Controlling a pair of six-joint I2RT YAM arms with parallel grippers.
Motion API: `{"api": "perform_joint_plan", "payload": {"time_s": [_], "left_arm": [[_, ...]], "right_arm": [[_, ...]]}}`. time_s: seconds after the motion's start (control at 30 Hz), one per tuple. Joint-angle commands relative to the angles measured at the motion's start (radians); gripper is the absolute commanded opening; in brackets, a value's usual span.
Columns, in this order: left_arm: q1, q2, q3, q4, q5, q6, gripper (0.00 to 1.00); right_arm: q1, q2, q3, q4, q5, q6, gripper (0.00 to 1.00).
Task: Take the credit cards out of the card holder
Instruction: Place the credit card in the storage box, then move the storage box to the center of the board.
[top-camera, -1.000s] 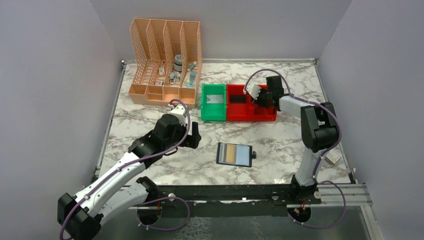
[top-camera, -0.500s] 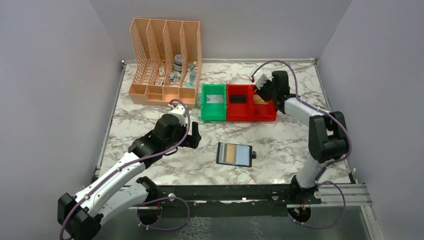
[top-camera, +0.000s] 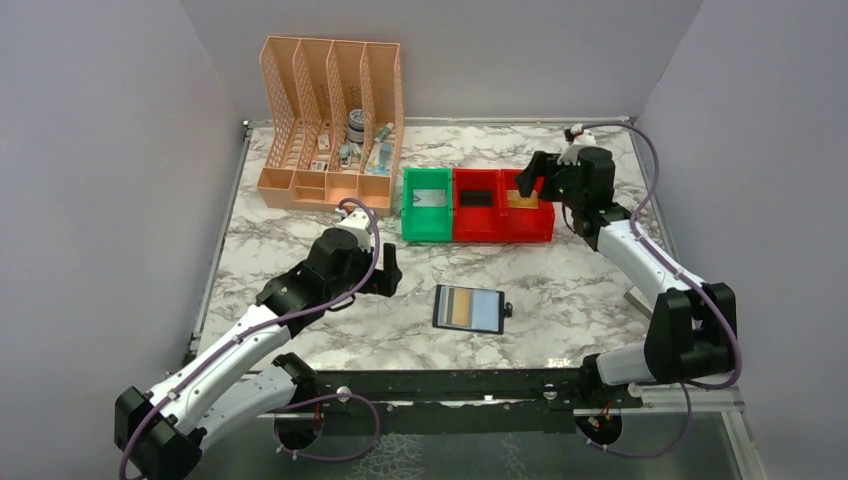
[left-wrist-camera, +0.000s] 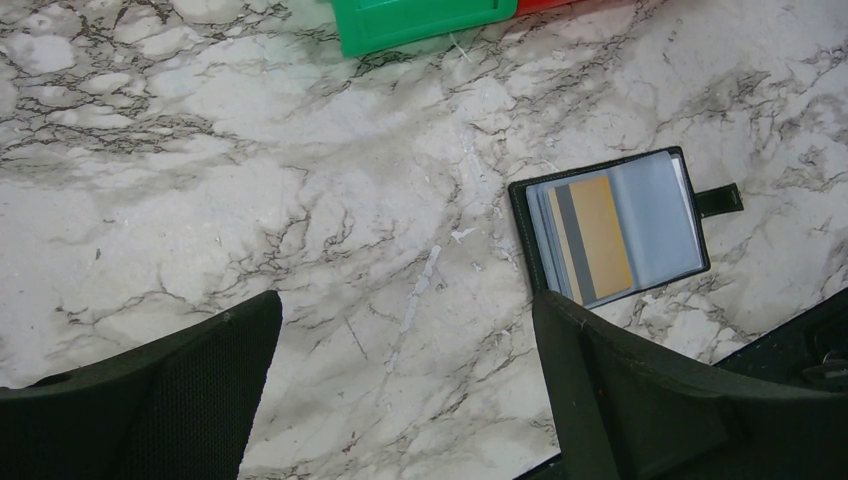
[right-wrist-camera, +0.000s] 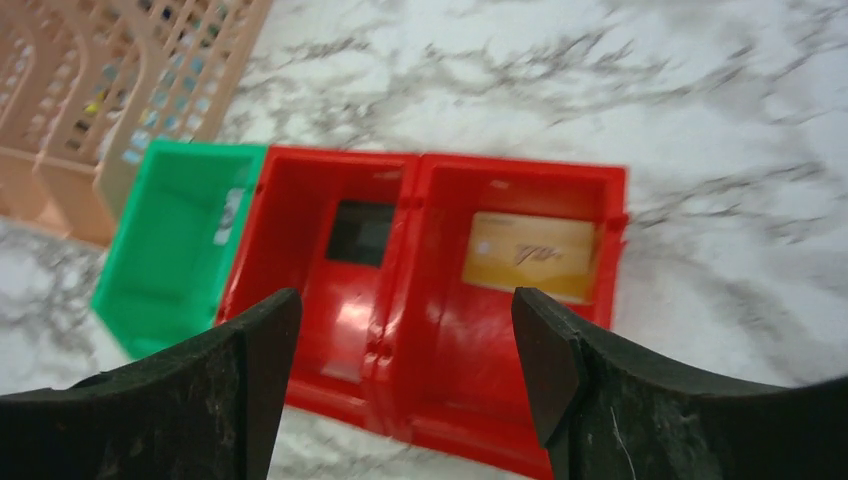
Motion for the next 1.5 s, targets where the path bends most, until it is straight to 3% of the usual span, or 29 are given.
{"api": "perform_joint_plan", "payload": {"time_s": [0.0,0.1,0.27,0.4,0.6,0.9,1.0,1.2,1.47], "left_arm": [[-0.002,0.009,0.024,0.012,-0.025,-0.032,0.99],[-0.002,0.021,0.012,0.017,-0.010,-0.054,0.99],[-0.002,0.022,0.005,0.019,-0.009,-0.067,0.99],[0.000,0.019,0.002,0.021,-0.018,-0.075,0.99],[0.000,0.051,-0.015,0.048,0.002,-0.130,0.99],[0.000,0.017,-0.037,0.047,-0.012,-0.150,0.99],[0.000,-0.019,-0.036,0.015,-0.096,-0.206,0.99],[0.000,-0.142,-0.069,0.010,-0.199,-0.244,0.99],[0.001,-0.208,-0.056,-0.060,-0.256,-0.245,0.99]], "right_arm": [[0.004,-0.044,-0.021,-0.168,-0.315,0.236,0.81],[0.037,-0.065,-0.050,-0.236,-0.398,0.305,0.79],[0.302,-0.173,-0.154,-0.325,-0.053,0.404,0.69],[0.416,-0.231,-0.297,-0.227,-0.067,0.523,0.59],[0.476,-0.222,-0.359,-0.190,-0.047,0.609,0.60],[0.475,-0.170,-0.177,-0.309,0.169,0.416,0.65],[0.476,-0.083,-0.055,-0.371,0.228,0.342,0.69],[0.475,0.120,0.139,-0.377,0.153,0.267,0.70],[0.476,0.318,0.297,-0.388,0.176,0.247,0.72]]}}
